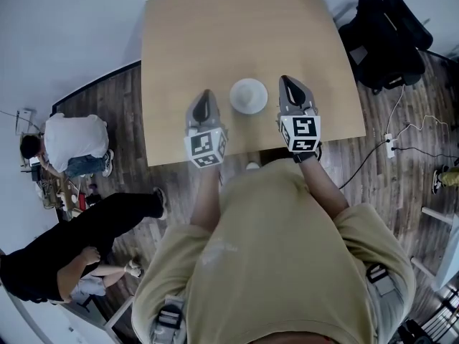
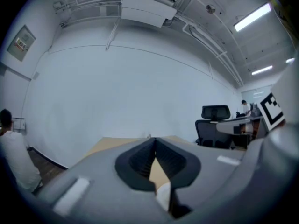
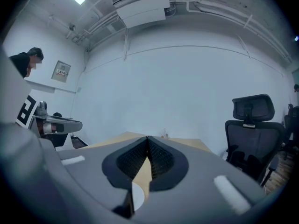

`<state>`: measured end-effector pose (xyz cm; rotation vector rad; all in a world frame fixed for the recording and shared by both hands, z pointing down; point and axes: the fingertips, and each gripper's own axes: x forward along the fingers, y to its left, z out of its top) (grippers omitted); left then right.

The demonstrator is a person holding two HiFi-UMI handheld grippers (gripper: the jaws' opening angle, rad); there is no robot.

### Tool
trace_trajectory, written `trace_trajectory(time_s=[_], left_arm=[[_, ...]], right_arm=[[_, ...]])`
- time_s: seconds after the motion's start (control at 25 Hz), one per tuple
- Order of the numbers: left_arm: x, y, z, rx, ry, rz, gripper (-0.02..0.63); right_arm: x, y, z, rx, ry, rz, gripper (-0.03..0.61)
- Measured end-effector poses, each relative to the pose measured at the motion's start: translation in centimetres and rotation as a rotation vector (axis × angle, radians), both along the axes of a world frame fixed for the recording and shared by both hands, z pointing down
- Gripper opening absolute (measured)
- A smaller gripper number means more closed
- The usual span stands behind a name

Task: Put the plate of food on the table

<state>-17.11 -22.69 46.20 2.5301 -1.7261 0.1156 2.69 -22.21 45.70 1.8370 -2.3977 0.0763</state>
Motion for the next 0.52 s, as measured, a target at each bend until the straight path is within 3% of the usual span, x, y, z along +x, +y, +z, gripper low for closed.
trace_trajectory(time_s=[0.32, 0.52], left_arm=[[0.1, 1.4, 0.9, -0.029, 0.022, -0.009, 0.002], [5.3, 4.0, 3.9, -0.087, 0.034, 0.07, 0.002]], right_arm=[[-0.8, 0.9, 0.3, -0.005, 0.011, -0.03, 0.005], [4.8, 5.1, 2.9, -0.066, 0.053, 0.068, 0.005]])
